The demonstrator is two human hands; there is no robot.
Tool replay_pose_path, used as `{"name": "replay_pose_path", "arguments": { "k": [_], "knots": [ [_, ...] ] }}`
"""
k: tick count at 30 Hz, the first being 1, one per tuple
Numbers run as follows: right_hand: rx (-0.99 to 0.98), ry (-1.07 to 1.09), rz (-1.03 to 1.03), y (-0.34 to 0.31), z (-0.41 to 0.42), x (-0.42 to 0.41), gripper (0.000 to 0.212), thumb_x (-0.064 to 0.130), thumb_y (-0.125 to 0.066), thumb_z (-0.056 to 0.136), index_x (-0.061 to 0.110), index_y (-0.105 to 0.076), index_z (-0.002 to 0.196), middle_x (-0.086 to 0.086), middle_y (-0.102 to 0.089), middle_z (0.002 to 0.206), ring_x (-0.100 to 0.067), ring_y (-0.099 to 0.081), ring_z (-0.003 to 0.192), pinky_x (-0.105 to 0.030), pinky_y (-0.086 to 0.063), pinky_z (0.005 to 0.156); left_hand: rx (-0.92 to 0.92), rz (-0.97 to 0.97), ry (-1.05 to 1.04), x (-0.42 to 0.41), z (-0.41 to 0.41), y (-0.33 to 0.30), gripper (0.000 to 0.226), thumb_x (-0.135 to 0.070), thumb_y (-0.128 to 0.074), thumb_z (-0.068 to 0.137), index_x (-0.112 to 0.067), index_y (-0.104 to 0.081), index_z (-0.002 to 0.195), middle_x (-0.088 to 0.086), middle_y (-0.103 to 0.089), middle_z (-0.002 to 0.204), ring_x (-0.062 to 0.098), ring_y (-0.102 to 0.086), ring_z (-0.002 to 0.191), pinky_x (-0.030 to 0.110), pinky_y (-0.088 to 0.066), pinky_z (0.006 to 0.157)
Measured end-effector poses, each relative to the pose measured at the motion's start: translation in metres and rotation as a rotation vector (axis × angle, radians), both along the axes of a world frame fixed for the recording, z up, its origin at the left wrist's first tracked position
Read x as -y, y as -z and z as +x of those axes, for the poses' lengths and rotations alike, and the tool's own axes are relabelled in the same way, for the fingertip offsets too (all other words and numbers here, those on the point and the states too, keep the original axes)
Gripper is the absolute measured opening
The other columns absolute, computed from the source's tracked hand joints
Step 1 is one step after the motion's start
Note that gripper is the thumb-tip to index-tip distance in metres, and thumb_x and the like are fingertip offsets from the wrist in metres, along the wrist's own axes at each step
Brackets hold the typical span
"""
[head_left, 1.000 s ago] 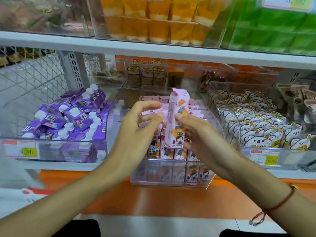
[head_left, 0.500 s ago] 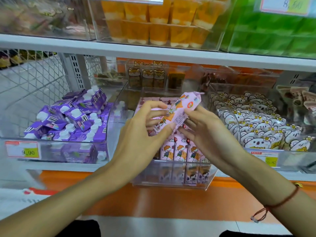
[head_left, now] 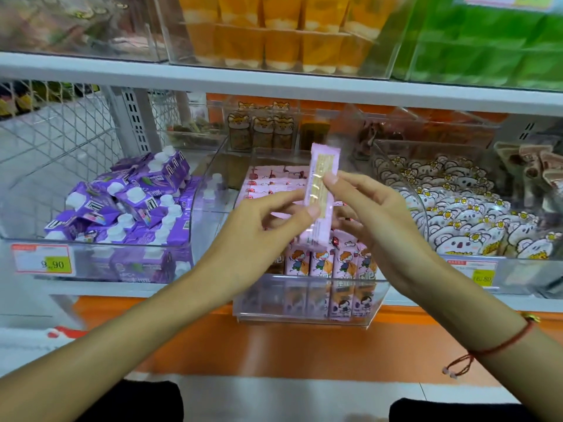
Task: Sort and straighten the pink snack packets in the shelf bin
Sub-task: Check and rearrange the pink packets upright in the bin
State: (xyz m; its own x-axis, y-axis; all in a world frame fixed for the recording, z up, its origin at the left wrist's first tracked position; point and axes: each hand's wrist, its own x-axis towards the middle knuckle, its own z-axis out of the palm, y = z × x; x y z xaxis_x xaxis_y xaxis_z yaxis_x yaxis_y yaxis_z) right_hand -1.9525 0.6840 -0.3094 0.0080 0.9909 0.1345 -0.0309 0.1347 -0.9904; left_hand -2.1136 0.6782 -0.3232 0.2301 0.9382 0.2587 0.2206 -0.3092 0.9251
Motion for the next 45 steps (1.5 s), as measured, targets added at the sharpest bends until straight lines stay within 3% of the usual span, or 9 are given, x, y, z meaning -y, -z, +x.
{"name": "replay_pose_path", "arguments": {
  "k": [5,10,15,21,24,28,35,39,45],
  "knots": [
    [-0.018,0.045,-0.051,0.003,-0.004,-0.002,0.042,0.042,-0.069,0.081,0.014,-0.064,0.112,0.006,-0.068,0.067,-0.007,-0.058,0.051,-0.015,-0.045,0.048,0.197,-0.352,0.117,0.003,0.004,-0.004,0.027,-0.043,-0.061,0.085,-0.026,-0.074,0.102,-0.013,-0.071,0.107,0.003,-0.068,0.089,0.019,-0.055,0.056],
    [-0.065,0.061,-0.066,0.000,0.001,-0.004,0.031,0.037,-0.069,0.083,0.010,-0.063,0.096,-0.001,-0.064,0.063,-0.008,-0.055,0.046,-0.015,-0.044,0.044,0.328,-0.559,0.151,-0.003,0.003,-0.009,0.023,-0.038,-0.061,0.083,-0.020,-0.074,0.091,-0.005,-0.074,0.079,0.001,-0.065,0.056,0.018,-0.050,0.046],
    [-0.101,0.035,-0.065,0.001,0.004,-0.005,0.027,0.034,-0.074,0.077,0.014,-0.057,0.082,-0.006,-0.062,0.072,-0.010,-0.054,0.049,-0.017,-0.044,0.046,0.436,-0.683,0.276,-0.008,-0.006,-0.008,0.030,-0.042,-0.071,0.049,-0.025,-0.080,0.071,-0.001,-0.072,0.074,0.007,-0.063,0.052,0.020,-0.050,0.044],
    [-0.054,-0.096,-0.007,-0.002,0.007,-0.006,0.025,0.024,-0.062,0.090,0.016,-0.062,0.113,0.002,-0.071,0.088,-0.011,-0.066,0.069,-0.019,-0.052,0.058,0.163,-0.158,0.028,-0.006,-0.007,-0.006,0.028,-0.029,-0.072,0.077,-0.032,-0.071,0.105,-0.019,-0.073,0.085,-0.003,-0.067,0.071,0.011,-0.051,0.061],
    [0.099,-0.131,0.117,0.001,0.006,-0.004,0.032,0.008,-0.064,0.087,0.016,-0.058,0.117,0.005,-0.073,0.101,-0.010,-0.069,0.089,-0.023,-0.055,0.077,-0.066,0.241,-0.092,-0.006,-0.013,-0.003,0.040,-0.012,-0.076,0.079,-0.030,-0.066,0.113,-0.012,-0.069,0.104,0.002,-0.062,0.091,0.025,-0.052,0.084],
    [0.173,-0.149,0.236,0.005,0.006,-0.001,0.039,-0.002,-0.068,0.082,0.015,-0.057,0.115,-0.001,-0.069,0.111,-0.010,-0.068,0.098,-0.019,-0.052,0.081,-0.135,0.389,-0.190,-0.005,-0.014,-0.003,0.047,-0.006,-0.079,0.075,-0.038,-0.064,0.107,-0.012,-0.062,0.104,0.009,-0.057,0.100,0.038,-0.049,0.092],
    [0.129,-0.128,0.189,0.005,0.000,0.001,0.050,0.030,-0.074,0.071,0.017,-0.056,0.116,0.006,-0.071,0.106,-0.009,-0.069,0.096,-0.023,-0.055,0.079,-0.160,0.447,-0.226,-0.005,-0.013,-0.001,0.046,-0.011,-0.081,0.072,-0.036,-0.066,0.107,-0.014,-0.060,0.098,0.007,-0.056,0.095,0.029,-0.047,0.087],
    [0.103,-0.060,0.148,0.006,-0.004,0.001,0.036,0.028,-0.069,0.083,0.010,-0.058,0.112,0.007,-0.072,0.093,-0.010,-0.072,0.083,-0.019,-0.056,0.068,-0.196,0.402,-0.131,-0.003,-0.012,-0.002,0.046,-0.042,-0.082,0.068,-0.034,-0.066,0.111,-0.014,-0.059,0.103,0.007,-0.058,0.090,0.020,-0.050,0.073],
    [0.117,-0.144,0.156,0.006,0.007,-0.002,0.037,0.022,-0.070,0.078,0.012,-0.060,0.112,0.000,-0.073,0.103,-0.013,-0.070,0.093,-0.024,-0.056,0.082,-0.263,0.128,0.021,-0.013,-0.023,-0.006,0.047,-0.066,-0.045,0.086,-0.040,-0.055,0.124,-0.024,-0.061,0.119,-0.007,-0.054,0.111,0.026,-0.044,0.096]
  ]
}}
